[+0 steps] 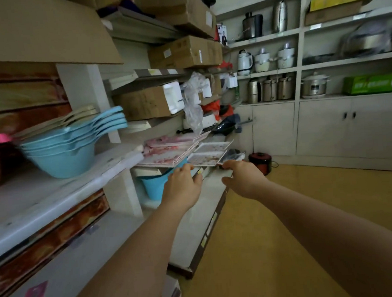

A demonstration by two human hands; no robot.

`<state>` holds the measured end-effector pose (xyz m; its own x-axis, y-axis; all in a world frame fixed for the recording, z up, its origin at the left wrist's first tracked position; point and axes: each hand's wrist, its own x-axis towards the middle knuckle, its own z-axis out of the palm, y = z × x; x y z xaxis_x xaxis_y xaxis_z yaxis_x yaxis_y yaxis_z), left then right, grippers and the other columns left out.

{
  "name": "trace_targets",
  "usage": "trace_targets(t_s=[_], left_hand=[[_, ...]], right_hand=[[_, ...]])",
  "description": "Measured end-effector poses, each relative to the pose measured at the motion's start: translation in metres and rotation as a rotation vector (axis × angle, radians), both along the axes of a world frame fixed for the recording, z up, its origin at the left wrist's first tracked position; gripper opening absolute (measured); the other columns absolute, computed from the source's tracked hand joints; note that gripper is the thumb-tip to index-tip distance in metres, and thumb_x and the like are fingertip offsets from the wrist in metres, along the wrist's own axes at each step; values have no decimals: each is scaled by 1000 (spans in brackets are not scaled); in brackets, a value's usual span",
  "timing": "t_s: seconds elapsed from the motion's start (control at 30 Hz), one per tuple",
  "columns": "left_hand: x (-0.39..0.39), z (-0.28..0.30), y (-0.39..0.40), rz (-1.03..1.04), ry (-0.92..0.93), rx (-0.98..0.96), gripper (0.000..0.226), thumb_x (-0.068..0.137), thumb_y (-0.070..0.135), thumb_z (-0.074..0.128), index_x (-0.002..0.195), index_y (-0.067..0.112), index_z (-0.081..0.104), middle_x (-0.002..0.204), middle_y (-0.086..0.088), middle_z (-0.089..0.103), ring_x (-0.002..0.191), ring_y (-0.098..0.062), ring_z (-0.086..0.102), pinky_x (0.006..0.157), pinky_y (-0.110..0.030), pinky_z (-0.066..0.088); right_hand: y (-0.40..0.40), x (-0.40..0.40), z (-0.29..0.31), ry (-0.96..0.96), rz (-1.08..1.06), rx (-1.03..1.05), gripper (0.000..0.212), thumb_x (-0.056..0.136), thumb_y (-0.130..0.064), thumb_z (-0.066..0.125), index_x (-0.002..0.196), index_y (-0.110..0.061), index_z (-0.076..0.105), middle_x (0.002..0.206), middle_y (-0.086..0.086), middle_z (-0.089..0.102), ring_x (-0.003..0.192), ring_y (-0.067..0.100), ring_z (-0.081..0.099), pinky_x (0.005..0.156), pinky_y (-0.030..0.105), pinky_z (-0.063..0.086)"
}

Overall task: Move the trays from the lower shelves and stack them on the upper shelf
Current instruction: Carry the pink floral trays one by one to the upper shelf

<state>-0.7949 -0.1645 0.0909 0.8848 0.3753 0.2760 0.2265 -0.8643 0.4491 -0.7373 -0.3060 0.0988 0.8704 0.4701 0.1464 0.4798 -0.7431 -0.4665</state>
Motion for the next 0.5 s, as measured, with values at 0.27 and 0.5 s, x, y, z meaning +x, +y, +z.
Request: trace_targets(t_s=[0.27,0.5], left_hand=[[165,1,3,-76,61,32,40,98,32,39,134,15,42,140,-7,43,125,-26,42,100,-38,37],[331,-13,0,-7,59,14,41,98,31,40,136,15,41,140,-9,43,124,-27,44,100,-39,38]], right_hand=[[9,155,-7,16,-48,8,48,96,-26,51,143,-18,40,129,9,59,111,24,59,89,32,51],[2,327,-21,19,43,0,47,96,-23,52,142,-18,41,136,10,53,113,25,58,85,28,48]])
